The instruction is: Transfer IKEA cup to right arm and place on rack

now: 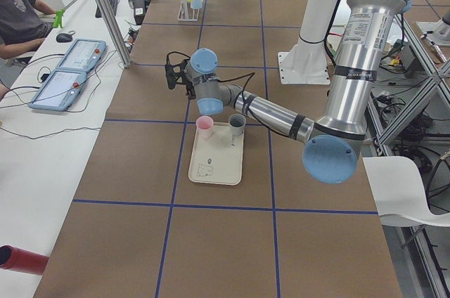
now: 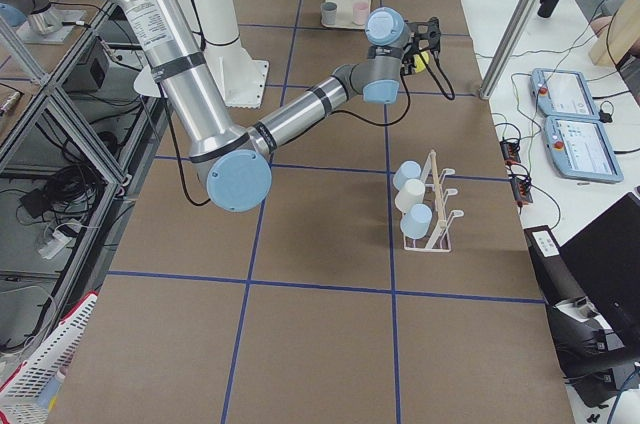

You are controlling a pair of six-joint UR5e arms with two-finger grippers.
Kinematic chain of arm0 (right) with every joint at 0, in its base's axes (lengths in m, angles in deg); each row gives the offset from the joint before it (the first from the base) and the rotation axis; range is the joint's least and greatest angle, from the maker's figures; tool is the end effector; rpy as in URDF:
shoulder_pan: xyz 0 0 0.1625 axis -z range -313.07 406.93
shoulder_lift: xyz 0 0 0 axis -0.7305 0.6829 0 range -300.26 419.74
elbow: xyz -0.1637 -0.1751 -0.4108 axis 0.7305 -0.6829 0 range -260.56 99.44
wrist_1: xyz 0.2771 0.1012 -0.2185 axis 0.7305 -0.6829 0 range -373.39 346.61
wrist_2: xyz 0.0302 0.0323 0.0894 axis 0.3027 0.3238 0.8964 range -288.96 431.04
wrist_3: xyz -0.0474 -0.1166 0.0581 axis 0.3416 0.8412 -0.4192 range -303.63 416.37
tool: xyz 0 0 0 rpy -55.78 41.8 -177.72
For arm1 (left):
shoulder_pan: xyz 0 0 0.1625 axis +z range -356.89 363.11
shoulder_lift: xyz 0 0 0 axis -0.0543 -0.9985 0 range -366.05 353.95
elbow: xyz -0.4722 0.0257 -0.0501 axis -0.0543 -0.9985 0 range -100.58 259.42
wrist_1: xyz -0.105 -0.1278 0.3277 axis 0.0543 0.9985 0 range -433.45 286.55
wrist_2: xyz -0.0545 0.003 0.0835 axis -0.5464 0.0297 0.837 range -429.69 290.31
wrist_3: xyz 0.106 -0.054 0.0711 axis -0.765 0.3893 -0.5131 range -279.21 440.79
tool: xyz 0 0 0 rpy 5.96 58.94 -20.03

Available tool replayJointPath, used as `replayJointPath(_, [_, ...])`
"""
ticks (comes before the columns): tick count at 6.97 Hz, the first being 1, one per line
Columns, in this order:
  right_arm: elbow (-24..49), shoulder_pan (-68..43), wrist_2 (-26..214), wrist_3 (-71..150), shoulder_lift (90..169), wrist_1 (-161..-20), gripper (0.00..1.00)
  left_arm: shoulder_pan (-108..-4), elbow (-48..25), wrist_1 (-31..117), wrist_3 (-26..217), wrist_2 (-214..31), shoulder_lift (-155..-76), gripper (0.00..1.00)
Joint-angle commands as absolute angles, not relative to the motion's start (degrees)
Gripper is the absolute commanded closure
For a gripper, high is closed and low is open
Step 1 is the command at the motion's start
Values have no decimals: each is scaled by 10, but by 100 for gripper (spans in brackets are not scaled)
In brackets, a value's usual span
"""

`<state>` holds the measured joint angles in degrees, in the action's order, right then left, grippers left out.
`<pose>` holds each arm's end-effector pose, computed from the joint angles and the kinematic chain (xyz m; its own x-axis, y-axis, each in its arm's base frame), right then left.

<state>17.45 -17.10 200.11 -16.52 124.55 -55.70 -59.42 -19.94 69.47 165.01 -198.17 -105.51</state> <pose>-0.2261 -0.5692 0.3242 0.1915 -0.1287 0.9730 -0.3863 0.9015 0.1952 0.2056 -0.4974 0.4605 0.1864 -0.1875 -0.9644 0.4054 0.9089 -0.0984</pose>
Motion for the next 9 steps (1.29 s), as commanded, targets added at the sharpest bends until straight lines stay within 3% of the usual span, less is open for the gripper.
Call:
replayJointPath(1, [211,-227,2023,30,1244,-772,71,-603,-206,641,1606,-1981,-1040,0])
replayJointPath(3, [214,-253,2030,169,1217,-928,73,-605,-206,639,1560,-1980,-1019,0])
replayJointPath(4, [207,-268,2037,172,1218,-940,78,-605,-206,639,1559,-1978,-1017,0])
replayJointPath(9, [54,-317,2057,325,1163,-1028,78,-604,-209,637,1558,-1976,-1004,0])
